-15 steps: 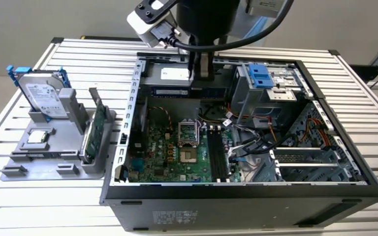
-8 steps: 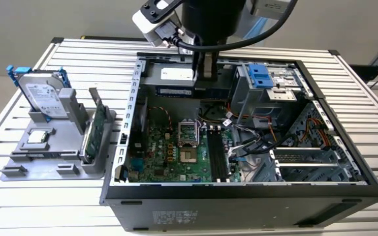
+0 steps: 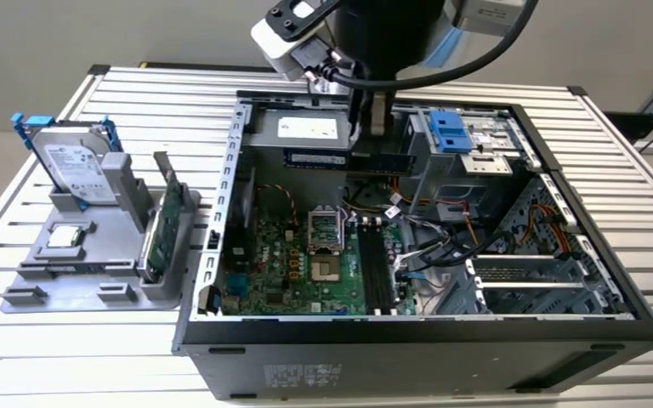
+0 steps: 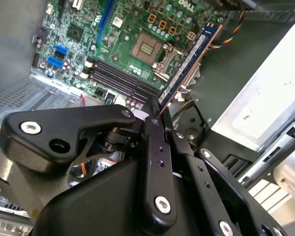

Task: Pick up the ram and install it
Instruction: 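Pick up the ram and move it above insertion slot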

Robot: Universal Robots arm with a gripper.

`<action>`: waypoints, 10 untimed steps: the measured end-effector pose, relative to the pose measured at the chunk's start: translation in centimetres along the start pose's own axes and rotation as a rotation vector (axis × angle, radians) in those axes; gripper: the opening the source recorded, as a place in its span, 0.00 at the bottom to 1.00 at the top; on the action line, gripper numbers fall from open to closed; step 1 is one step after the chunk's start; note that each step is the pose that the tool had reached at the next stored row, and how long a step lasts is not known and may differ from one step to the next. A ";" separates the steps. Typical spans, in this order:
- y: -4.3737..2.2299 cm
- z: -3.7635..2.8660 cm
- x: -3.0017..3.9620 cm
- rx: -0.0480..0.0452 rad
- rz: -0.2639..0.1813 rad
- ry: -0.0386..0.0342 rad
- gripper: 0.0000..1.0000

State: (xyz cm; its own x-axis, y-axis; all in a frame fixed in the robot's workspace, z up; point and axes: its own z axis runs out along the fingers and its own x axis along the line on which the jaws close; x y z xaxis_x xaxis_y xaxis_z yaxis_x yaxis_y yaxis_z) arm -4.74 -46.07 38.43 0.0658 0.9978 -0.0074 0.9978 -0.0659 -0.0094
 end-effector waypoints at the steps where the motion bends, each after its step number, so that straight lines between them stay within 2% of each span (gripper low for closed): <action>1: 0.14 0.01 0.01 -0.0001 0.000 0.0000 0.00; 10: 1.79 0.04 0.12 0.0000 0.000 0.0000 0.00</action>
State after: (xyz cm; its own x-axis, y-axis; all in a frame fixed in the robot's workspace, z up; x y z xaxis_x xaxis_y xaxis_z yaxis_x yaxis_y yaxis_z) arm -2.95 -46.07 38.37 0.0659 0.9978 -0.0074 0.9978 -0.0659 -0.0094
